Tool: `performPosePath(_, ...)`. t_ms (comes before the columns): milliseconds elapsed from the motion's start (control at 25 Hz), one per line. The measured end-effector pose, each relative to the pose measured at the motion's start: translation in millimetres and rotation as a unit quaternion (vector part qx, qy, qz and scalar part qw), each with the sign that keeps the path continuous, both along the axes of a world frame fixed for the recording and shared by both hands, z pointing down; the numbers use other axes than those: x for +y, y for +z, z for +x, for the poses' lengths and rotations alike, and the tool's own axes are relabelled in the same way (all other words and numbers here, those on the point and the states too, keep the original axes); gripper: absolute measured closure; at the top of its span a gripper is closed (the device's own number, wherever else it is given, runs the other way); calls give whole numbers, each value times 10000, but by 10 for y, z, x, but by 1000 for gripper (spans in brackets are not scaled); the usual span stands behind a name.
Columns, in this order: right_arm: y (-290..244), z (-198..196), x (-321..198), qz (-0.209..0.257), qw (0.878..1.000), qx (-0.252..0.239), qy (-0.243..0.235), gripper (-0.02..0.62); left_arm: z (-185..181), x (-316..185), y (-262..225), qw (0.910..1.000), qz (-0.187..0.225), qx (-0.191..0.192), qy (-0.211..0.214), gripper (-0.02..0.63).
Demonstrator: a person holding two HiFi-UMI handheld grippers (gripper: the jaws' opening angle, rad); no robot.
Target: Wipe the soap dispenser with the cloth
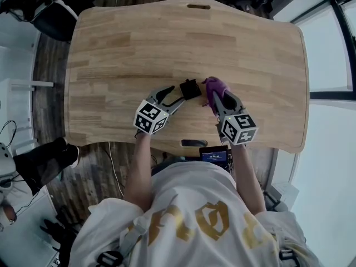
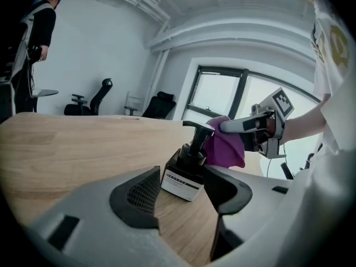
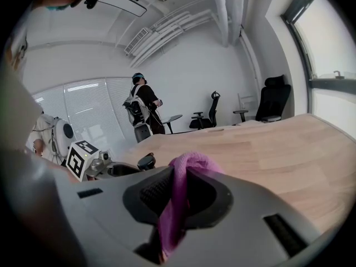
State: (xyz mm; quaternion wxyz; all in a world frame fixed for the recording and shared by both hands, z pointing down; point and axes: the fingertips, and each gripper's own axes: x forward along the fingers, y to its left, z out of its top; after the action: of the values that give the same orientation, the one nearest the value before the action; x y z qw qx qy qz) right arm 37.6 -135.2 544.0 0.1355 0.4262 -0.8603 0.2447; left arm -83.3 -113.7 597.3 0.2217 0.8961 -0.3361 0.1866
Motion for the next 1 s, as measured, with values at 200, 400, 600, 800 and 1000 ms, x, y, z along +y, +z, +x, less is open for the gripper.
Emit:
performPosePath(200, 65, -17, -53, -96, 9999, 4, -47, 546, 28, 30, 173, 9987, -31, -370, 354, 316)
performPosePath(400, 128, -30, -110, -165, 9998, 3, -90, 546, 88, 23, 304, 9971, -36, -529, 549, 276)
performPosePath(600, 175, -43, -163, -217, 9997, -3, -146, 546, 185, -14, 440, 9938, -14, -794, 773, 266)
performPosePath(800, 212, -6, -207, -288, 9995, -5, -108, 545, 328, -69, 463, 9899, 118, -937, 1054, 265)
performPosePath(1000, 238, 54, -259, -321, 9995, -22, -43, 546, 391, -107, 525, 9879, 92, -1036, 1154, 265)
